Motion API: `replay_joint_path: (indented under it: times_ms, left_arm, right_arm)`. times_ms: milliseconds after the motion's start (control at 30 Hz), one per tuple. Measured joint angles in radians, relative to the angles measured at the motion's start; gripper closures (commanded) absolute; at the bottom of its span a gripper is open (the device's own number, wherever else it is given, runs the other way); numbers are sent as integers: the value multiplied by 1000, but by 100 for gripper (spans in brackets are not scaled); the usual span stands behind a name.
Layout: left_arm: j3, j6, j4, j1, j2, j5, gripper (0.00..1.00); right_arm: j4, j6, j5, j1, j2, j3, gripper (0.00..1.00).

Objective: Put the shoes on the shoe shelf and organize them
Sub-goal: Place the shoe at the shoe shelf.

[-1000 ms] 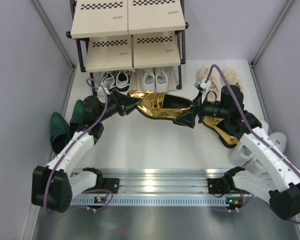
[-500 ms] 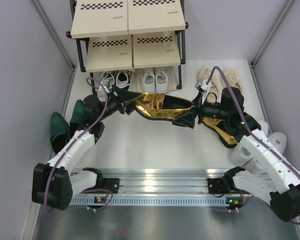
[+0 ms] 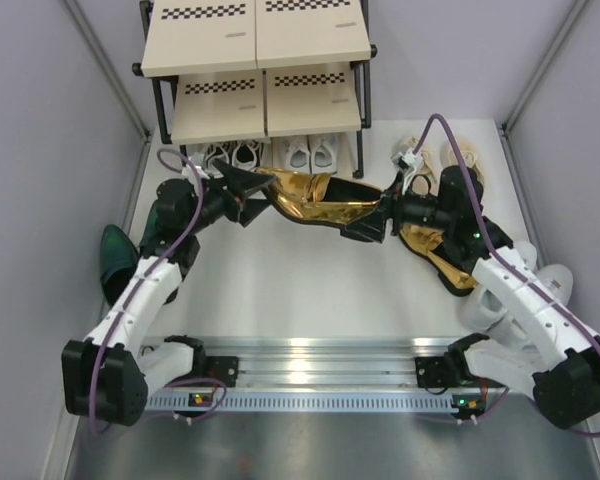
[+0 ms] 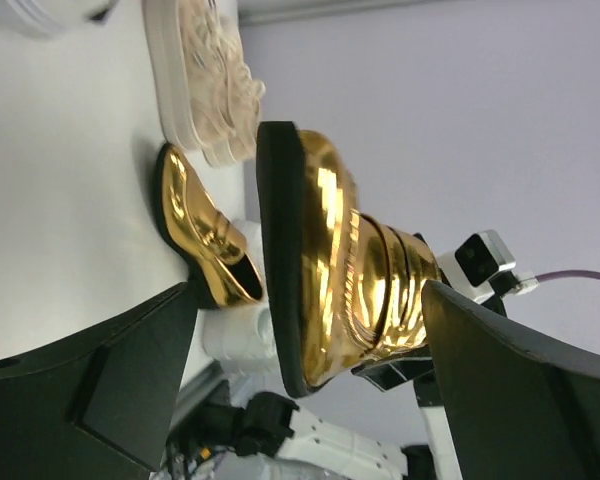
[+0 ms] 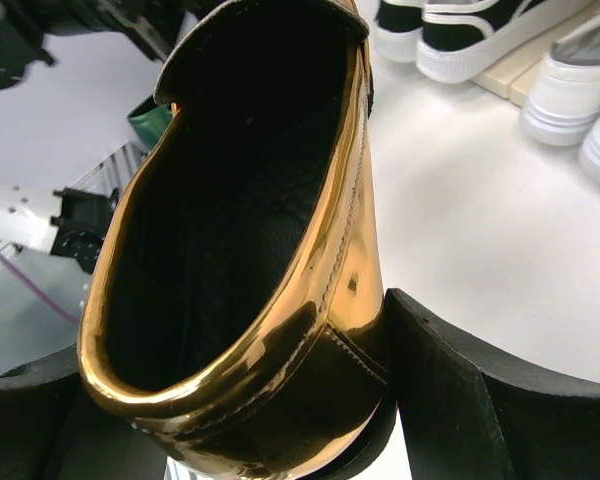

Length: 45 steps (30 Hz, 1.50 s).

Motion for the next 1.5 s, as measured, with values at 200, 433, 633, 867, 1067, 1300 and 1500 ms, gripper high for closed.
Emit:
replay_joint_path:
  times_ms: [200, 433, 633, 867, 1067, 1300, 1500]
  left_arm:
    - [97, 120, -161, 84, -82, -59, 2]
    - [166, 234, -327, 106, -124, -95, 2]
    - [158, 256, -420, 110, -249, -136, 2]
    - [121, 253, -477, 110, -401, -189, 2]
    - [94, 236, -526, 110, -473, -231, 2]
    - [68, 224, -550, 110, -510, -267, 2]
    - [44, 212, -568, 110, -523, -280, 2]
  right_arm:
    - [-3, -21, 45, -33, 30, 17, 100]
    - [20, -45, 116, -34, 132, 112, 100]
    - [72, -63, 252, -22, 304, 275, 100]
    - [115, -105, 484, 56, 485, 426, 100]
    - [130, -123, 643, 138, 640, 554, 100]
    - [149, -120, 810, 181, 802, 742, 100]
    - [142, -81, 943, 209, 881, 859, 100]
